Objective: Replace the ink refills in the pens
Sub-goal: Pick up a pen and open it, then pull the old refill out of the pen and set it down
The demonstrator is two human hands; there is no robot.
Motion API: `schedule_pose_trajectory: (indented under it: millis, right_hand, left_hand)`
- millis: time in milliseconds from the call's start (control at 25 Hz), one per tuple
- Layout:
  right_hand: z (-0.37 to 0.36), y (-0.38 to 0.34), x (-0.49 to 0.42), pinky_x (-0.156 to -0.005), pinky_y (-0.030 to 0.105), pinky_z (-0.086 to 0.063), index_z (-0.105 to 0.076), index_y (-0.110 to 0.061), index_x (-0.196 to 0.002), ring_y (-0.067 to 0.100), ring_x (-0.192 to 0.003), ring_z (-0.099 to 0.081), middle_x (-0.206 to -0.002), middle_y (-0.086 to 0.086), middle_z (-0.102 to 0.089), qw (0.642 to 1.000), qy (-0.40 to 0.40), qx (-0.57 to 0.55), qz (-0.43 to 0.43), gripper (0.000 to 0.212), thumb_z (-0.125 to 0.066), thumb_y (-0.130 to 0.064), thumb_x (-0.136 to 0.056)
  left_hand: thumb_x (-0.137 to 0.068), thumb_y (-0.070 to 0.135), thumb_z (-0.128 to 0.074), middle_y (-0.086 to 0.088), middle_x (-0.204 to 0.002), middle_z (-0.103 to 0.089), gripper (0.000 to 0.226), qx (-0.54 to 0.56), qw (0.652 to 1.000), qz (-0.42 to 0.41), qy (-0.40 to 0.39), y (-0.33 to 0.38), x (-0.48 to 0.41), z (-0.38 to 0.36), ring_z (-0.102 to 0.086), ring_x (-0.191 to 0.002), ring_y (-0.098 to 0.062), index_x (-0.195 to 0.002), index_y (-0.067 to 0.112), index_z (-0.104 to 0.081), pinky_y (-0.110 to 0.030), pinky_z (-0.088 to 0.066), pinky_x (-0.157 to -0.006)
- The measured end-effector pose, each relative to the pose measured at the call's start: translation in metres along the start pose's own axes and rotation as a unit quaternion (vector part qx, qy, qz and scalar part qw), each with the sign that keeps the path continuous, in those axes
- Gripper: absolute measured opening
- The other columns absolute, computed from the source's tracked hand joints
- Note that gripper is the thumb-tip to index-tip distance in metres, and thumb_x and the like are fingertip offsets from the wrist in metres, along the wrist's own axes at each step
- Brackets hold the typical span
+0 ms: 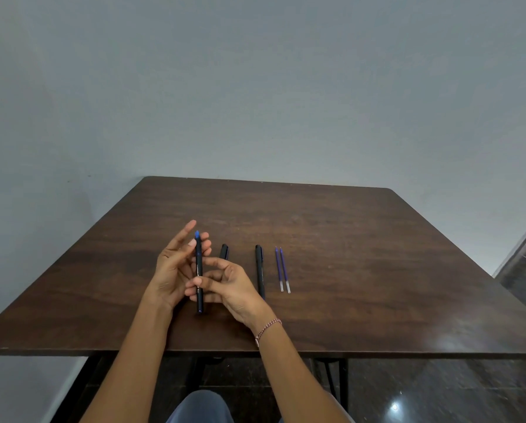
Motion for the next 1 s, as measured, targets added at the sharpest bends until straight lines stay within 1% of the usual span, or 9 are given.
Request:
schedule_pose_trajectory:
  millis: [120, 240, 480, 640, 760, 880, 1000]
  right_hand:
    - [-0.002, 0.001, 0.002, -0.072, 0.029, -0.059, -0.058, -0.02, -0.117, 0.02, -0.08, -0.072, -0.088, 0.009, -0.073, 1.0, -0.009, 0.015, -0.007, 0.036, -0.068, -0.005, -0.085]
    - [-0.004, 0.001, 0.003, -0.072, 0.028, -0.059, -0.055, -0.021, -0.121, 0.019, -0.079, -0.072, -0.087, 0.009, -0.073, 0.999, -0.016, 0.029, -0.015, 0.041, -0.067, -0.004, -0.085]
    - [-0.006, 0.001, 0.005, -0.072, 0.028, -0.059, -0.052, -0.019, -0.127, 0.019, -0.081, -0.072, -0.087, 0.008, -0.073, 0.998, -0.027, 0.048, -0.025, 0.046, -0.066, -0.003, -0.086]
    - [-0.007, 0.001, 0.005, -0.071, 0.029, -0.059, -0.053, -0.021, -0.123, 0.019, -0.08, -0.072, -0.085, 0.008, -0.073, 0.997, -0.039, 0.061, -0.033, 0.043, -0.066, -0.004, -0.086]
    - [-0.01, 0.003, 0.005, -0.072, 0.031, -0.059, -0.055, -0.023, -0.12, 0.02, -0.079, -0.072, -0.085, 0.008, -0.073, 0.994, -0.053, 0.079, -0.045, 0.042, -0.067, -0.004, -0.085]
    - [-0.014, 0.006, 0.005, -0.074, 0.033, -0.06, -0.057, -0.024, -0.118, 0.02, -0.077, -0.072, -0.084, 0.008, -0.072, 0.991, -0.065, 0.104, -0.055, 0.043, -0.07, -0.003, -0.083]
    - [-0.014, 0.007, 0.005, -0.075, 0.033, -0.06, -0.057, -0.024, -0.118, 0.019, -0.076, -0.072, -0.082, 0.007, -0.072, 0.99, -0.067, 0.113, -0.057, 0.043, -0.07, -0.003, -0.082]
  left_hand:
    - [-0.081, 0.005, -0.059, 0.003, -0.084, -0.071, 0.039, -0.015, 0.999, -0.026, 0.035, 0.005, 0.0, 0.007, -0.067, -0.073, -0.008, -0.114, 0.023, -0.065, -0.022, -0.057, -0.072]
    - [-0.077, 0.006, -0.063, 0.006, -0.075, -0.066, 0.038, -0.029, 0.998, -0.038, 0.048, 0.007, -0.001, 0.009, -0.063, -0.067, -0.006, -0.11, 0.024, -0.067, -0.019, -0.056, -0.067]
    - [-0.081, 0.005, -0.062, 0.007, -0.08, -0.072, 0.028, -0.028, 0.993, -0.057, 0.102, 0.013, 0.001, 0.018, -0.066, -0.07, -0.004, -0.101, 0.024, -0.067, -0.018, -0.056, -0.066]
    - [-0.076, 0.009, -0.066, 0.005, -0.083, -0.074, 0.026, -0.004, 0.992, -0.065, 0.112, 0.016, 0.003, 0.02, -0.067, -0.071, -0.003, -0.099, 0.022, -0.067, -0.016, -0.055, -0.065]
    - [-0.073, 0.013, -0.067, 0.004, -0.085, -0.074, 0.027, 0.038, 0.989, -0.081, 0.121, 0.02, 0.005, 0.024, -0.068, -0.075, -0.004, -0.099, 0.02, -0.068, -0.015, -0.055, -0.068]
    - [-0.08, 0.01, -0.064, 0.003, -0.09, -0.074, 0.022, 0.098, 0.981, -0.096, 0.137, 0.022, 0.007, 0.032, -0.068, -0.082, -0.004, -0.099, 0.02, -0.068, -0.015, -0.055, -0.072]
    - [-0.087, 0.008, -0.059, 0.004, -0.09, -0.074, 0.018, 0.112, 0.977, -0.103, 0.153, 0.023, 0.008, 0.035, -0.068, -0.083, -0.004, -0.098, 0.019, -0.068, -0.015, -0.055, -0.074]
Point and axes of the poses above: each hand's wrist, its own x-axis away from the middle knuckle, its own z-axis out of the back of the hand, y = z × x, the point moved 8 cm from there along -x, towards the middle knuckle
